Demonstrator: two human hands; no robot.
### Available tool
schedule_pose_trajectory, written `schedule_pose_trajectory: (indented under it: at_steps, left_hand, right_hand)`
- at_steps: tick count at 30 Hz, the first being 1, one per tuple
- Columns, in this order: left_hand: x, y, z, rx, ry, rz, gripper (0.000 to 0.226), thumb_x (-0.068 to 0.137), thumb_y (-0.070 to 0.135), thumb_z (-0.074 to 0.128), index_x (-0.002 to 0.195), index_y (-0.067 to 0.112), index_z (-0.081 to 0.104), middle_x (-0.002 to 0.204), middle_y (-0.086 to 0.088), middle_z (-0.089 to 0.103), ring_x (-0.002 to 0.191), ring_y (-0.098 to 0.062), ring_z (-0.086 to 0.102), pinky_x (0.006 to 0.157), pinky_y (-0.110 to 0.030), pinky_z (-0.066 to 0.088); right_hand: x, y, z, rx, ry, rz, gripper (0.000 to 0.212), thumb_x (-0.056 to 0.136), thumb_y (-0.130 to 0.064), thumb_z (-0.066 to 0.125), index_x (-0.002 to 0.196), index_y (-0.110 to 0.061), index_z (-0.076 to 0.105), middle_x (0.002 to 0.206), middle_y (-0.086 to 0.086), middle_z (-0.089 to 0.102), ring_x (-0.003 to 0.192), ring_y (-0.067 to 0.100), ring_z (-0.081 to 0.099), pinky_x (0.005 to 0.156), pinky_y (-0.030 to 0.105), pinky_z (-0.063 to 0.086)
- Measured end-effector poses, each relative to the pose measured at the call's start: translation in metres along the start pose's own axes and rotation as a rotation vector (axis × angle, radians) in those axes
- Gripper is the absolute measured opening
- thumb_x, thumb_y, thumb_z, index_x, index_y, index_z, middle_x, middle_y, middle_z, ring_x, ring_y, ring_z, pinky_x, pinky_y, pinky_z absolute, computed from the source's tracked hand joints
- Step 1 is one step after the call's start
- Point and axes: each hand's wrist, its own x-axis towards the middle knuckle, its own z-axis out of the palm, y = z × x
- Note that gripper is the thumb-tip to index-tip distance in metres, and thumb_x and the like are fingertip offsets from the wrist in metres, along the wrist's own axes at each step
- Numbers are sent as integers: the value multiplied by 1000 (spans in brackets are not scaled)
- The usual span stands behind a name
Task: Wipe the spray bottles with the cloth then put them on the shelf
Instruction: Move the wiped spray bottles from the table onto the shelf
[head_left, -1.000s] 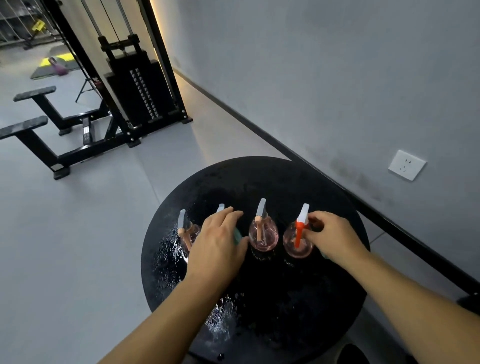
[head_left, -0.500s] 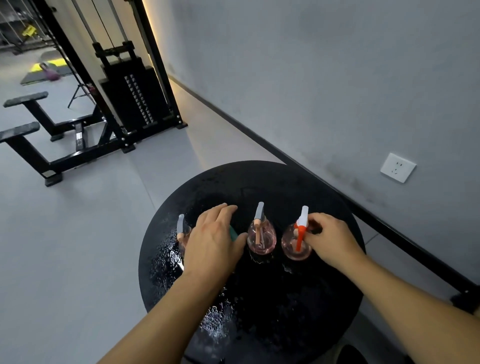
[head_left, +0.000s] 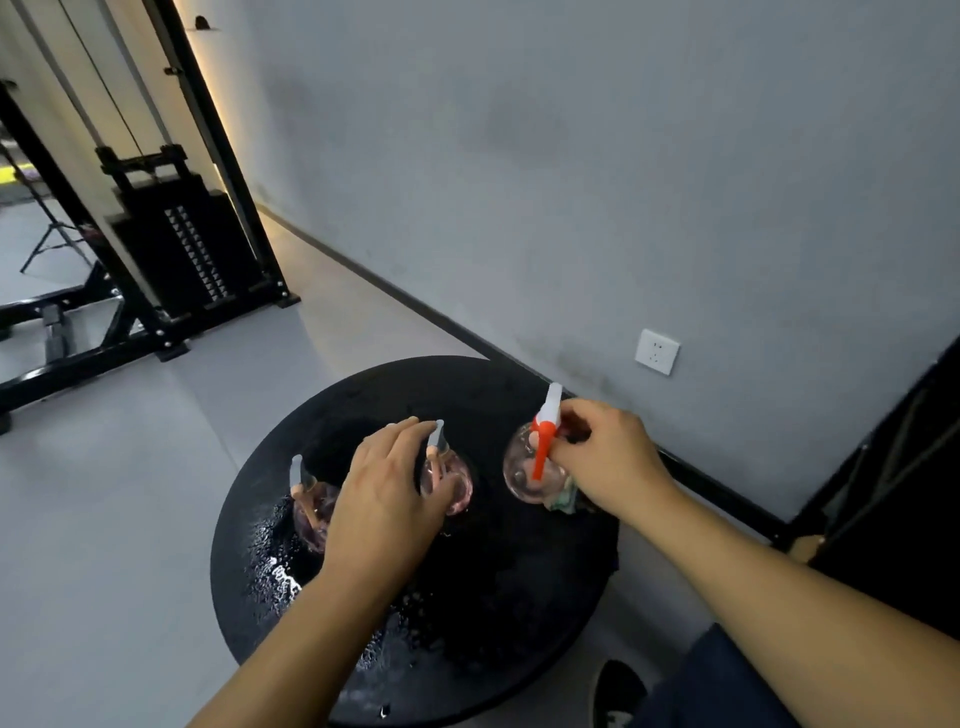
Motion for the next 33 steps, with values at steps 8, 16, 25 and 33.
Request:
schedule_pose_trajectory:
  at_steps: [8, 16, 25, 33]
  left_hand:
    - [-27, 59, -32, -80, 25, 116, 63, 91, 42, 81, 148, 30, 58, 153, 8, 58, 147, -17, 45, 123, -49, 40]
    - [-55, 135, -44, -120, -16, 295, 64, 93, 47, 77, 151, 35, 54, 152, 13, 56, 148, -11, 41, 121, -39, 37]
    - [-95, 219, -21, -241, -159, 467, 66, 95, 46, 76, 154, 36, 49, 150, 10, 55, 142, -11, 44, 114, -29, 39]
    - [-131, 293, 30, -290, -306, 568, 69, 95, 49, 75, 156, 40, 44, 151, 12, 53, 143, -12, 45, 113, -32, 43]
  right_hand:
    - [-62, -26, -93, 60, 121, -109, 26, 88, -34, 80, 113, -30, 76, 104, -17, 71, 97, 0, 66, 85, 27, 58]
    - [-143, -19, -178, -6, 231, -74, 27, 90, -39, 78, 115, -31, 75, 106, -16, 67, 95, 0, 64, 82, 23, 57]
    - [-231, 30, -260, -58, 379, 67, 24, 90, -38, 78, 112, -30, 75, 101, -15, 66, 92, 1, 65, 82, 26, 58]
    - [-293, 90, -341, -149, 506, 223, 23, 93, -34, 75, 115, -29, 73, 104, -13, 63, 91, 3, 64, 75, 17, 49]
